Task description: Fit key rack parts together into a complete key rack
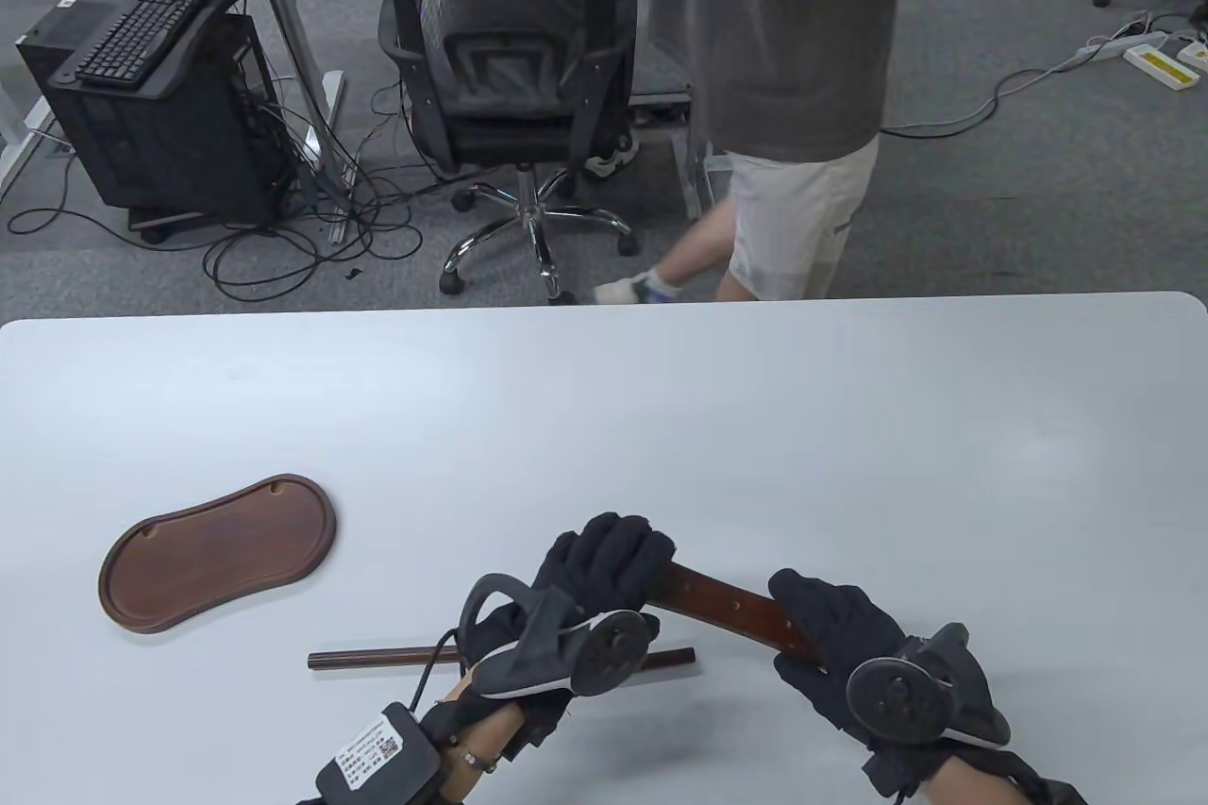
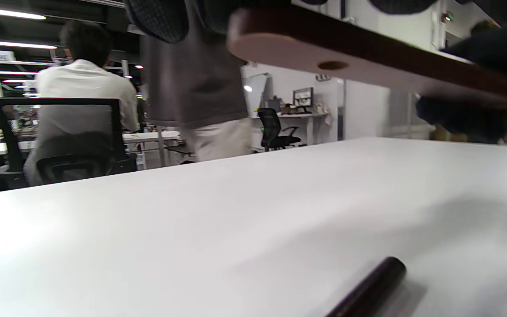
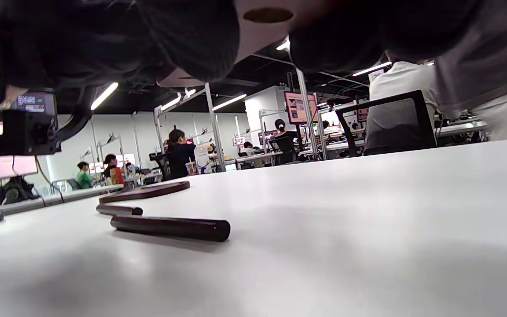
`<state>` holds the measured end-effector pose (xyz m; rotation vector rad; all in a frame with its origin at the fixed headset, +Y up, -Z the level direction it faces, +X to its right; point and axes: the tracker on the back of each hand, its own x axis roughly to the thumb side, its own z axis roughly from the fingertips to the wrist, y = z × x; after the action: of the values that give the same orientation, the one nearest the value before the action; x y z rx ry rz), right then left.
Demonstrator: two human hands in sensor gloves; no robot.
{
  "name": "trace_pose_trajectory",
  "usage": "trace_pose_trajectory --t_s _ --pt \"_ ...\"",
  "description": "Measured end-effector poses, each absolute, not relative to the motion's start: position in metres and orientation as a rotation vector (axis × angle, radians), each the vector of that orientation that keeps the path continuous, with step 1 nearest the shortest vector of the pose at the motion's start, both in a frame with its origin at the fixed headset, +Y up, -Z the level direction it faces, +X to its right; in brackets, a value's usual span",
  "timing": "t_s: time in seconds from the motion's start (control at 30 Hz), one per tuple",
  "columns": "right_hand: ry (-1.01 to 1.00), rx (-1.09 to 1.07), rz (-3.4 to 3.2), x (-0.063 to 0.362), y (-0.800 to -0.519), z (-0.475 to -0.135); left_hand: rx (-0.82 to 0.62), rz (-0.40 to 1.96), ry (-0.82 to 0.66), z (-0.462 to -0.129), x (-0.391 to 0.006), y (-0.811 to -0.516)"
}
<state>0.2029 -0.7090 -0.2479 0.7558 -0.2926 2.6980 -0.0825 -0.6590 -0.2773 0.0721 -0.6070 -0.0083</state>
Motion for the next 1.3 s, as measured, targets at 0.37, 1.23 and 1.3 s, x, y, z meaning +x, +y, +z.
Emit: trace_pose_trajectory --t_s 0.37,1.23,1.3 --pt "-0.284 0.571 2.555 0.214 -0.707 -0.251 -0.043 0.020 -0.372 -0.270 -0.182 -0.689" --pt "-0.059 0.301 2.327 0.227 -0.726 -0.264 -0.404 -0.152 -0.034 -0.284 -0.279 -0.731" --pt "-0.058 0.301 2.324 0.226 -0.726 -0.264 -0.447 -0.206 -0.013 -0.285 -0.280 -0.735"
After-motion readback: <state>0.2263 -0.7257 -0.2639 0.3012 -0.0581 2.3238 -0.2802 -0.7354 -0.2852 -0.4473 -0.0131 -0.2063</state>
